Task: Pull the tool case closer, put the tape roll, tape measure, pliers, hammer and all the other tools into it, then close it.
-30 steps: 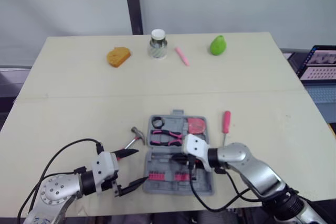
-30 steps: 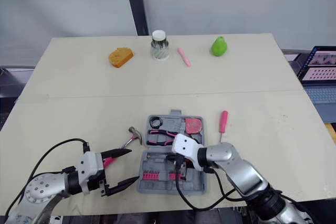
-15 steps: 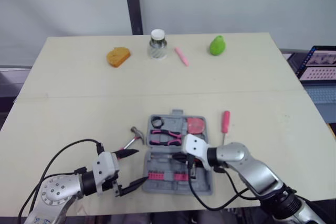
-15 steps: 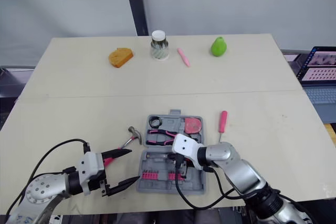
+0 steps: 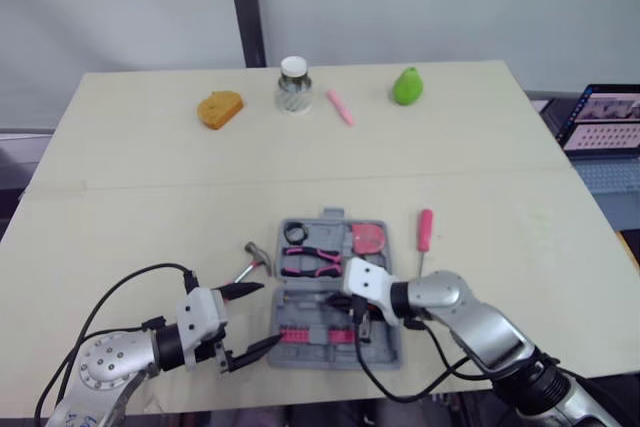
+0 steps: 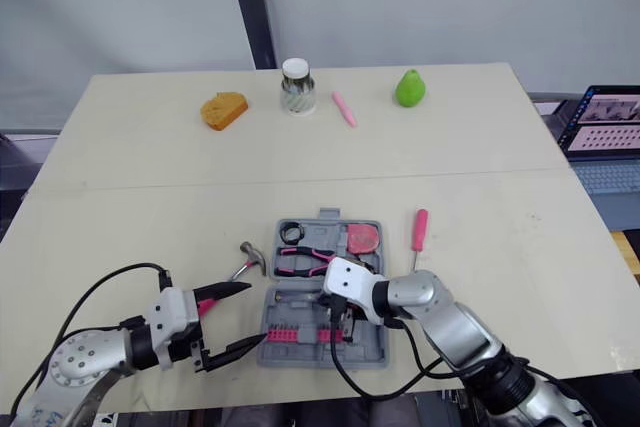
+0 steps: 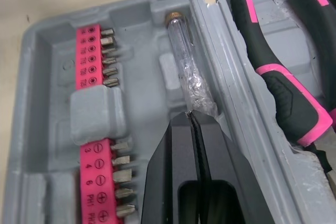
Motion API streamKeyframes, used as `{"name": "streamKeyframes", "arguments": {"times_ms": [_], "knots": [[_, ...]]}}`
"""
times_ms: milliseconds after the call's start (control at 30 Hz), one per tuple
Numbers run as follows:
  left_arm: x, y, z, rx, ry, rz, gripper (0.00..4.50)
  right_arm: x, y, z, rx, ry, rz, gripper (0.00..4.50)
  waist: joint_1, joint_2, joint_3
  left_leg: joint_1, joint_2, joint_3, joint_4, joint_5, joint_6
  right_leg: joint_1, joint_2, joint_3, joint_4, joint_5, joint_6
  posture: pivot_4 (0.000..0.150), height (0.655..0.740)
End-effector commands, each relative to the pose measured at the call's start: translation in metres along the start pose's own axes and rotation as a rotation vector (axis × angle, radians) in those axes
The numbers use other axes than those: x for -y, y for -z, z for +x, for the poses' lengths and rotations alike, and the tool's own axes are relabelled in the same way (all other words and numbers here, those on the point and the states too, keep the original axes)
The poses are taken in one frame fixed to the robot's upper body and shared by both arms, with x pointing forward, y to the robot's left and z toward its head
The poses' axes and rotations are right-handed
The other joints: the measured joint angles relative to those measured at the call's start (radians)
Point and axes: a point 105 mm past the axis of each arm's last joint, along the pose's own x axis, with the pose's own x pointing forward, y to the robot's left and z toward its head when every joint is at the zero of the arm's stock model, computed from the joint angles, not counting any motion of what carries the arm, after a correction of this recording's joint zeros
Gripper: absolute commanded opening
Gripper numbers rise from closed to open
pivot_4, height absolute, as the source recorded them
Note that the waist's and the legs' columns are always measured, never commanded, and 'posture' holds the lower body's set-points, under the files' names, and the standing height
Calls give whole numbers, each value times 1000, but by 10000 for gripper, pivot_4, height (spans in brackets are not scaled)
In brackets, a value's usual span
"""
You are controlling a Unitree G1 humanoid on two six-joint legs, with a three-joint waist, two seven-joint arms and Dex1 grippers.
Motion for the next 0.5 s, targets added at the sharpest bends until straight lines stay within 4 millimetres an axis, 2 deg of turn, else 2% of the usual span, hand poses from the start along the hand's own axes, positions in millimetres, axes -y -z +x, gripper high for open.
{"name": "streamKeyframes", "arguments": {"times_ms": [33,167,500], "knots": [[3,-7,1,27,6,15,45000,4,-23,-6,86,9,-28,507,0,0,0,0,0,0,0,0,0,0,0,0,0,0,0,1500,7400],[3,-7,2,29,6,17,45000,8,-23,-4,79,23,-32,507,-1,0,0,0,0,0,0,0,0,-1,0,0,1,0,0,1500,7400],[4,-7,1,26,3,14,45000,2,-12,2,40,2,-35,507,-1,0,0,0,0,1,0,0,0,-1,0,0,1,0,0,1500,7400]]}}
